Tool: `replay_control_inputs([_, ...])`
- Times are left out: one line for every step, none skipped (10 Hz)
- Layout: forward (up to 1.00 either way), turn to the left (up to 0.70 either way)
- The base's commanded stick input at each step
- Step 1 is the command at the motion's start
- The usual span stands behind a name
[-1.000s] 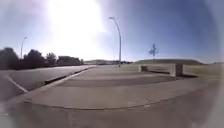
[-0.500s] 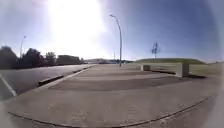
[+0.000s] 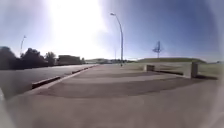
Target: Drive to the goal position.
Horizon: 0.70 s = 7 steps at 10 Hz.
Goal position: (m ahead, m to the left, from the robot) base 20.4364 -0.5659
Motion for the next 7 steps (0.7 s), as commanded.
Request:
replay_control_inputs([1.0, 0.01])
replay_control_inputs([1.0, 0.01])
replay_control_inputs([1.0, 0.01])
replay_control_inputs([1.0, 0.01])
replay_control_inputs([1.0, 0.01])
replay_control_inputs([1.0, 0.01])
replay_control_inputs([1.0, 0.01])
